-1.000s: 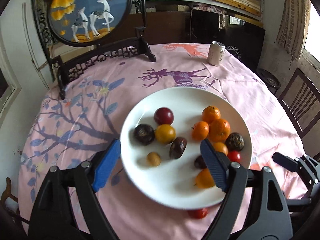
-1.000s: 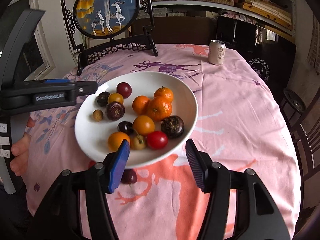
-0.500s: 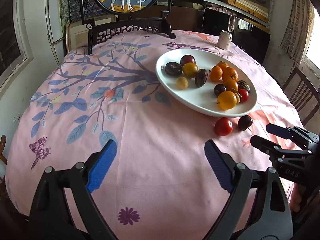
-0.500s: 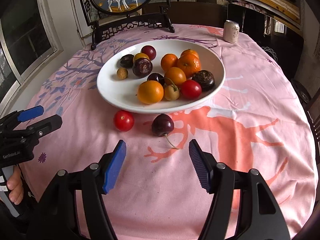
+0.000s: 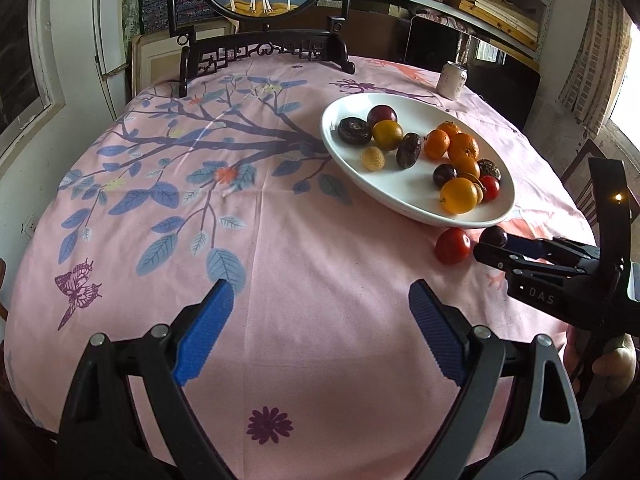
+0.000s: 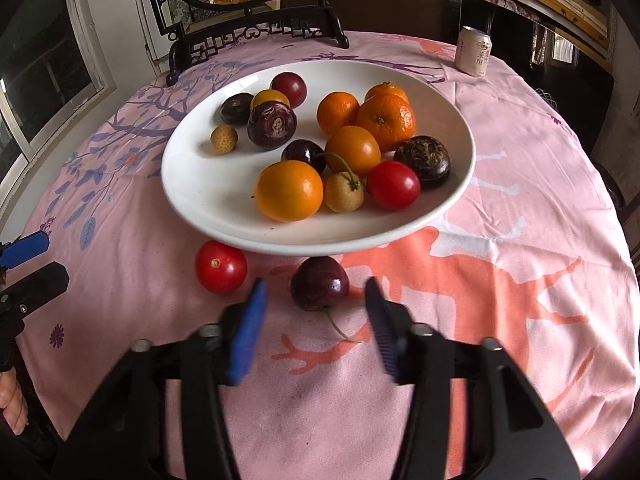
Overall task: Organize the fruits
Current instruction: 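Grasp a dark red cherry with the right gripper while the left gripper grasps a red tomato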
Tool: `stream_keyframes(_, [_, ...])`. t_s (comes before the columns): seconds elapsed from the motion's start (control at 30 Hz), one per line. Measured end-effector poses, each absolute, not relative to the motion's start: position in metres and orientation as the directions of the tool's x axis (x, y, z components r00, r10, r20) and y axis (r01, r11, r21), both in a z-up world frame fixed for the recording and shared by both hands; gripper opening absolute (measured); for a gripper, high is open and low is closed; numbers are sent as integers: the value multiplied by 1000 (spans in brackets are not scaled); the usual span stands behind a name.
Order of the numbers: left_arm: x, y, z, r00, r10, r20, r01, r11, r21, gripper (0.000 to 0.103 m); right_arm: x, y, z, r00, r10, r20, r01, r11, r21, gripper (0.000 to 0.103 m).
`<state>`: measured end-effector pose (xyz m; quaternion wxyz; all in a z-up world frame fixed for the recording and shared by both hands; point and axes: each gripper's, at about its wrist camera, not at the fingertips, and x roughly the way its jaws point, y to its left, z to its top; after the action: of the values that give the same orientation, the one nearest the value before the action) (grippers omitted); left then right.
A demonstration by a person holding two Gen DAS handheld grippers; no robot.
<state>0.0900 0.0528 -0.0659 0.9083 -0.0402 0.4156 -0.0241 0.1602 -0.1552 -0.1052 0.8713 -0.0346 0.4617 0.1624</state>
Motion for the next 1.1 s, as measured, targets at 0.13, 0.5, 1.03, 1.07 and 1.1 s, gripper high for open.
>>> stream_keyframes(0.13, [96,38,-67,640,-95,-763,38,995,-92,91,148,-161,-94,545,260,-797,-317,944,92,29])
stream_keyframes(0.5, [134,-41,-87,577,-97,-811,145,989,-16,91,91,-220,-67,630,261,-732,-256,959,121,29])
stream_keyframes(1.03, [154,-69,-101,546,-86,-833,176,984,14,30,78,-236,-63,634,295,-715,-251,953,171,29])
stream_keyframes(1.07, [149,-66,-98,550,-101,-829,182,983,1,30,77,-235,-62,635,295,-715,-254,953,167,29])
stream_keyframes(1.1, [142,-63,-93,558,-114,-822,186,983,-9,30,77,-233,-61,635,293,-715,-256,953,163,29])
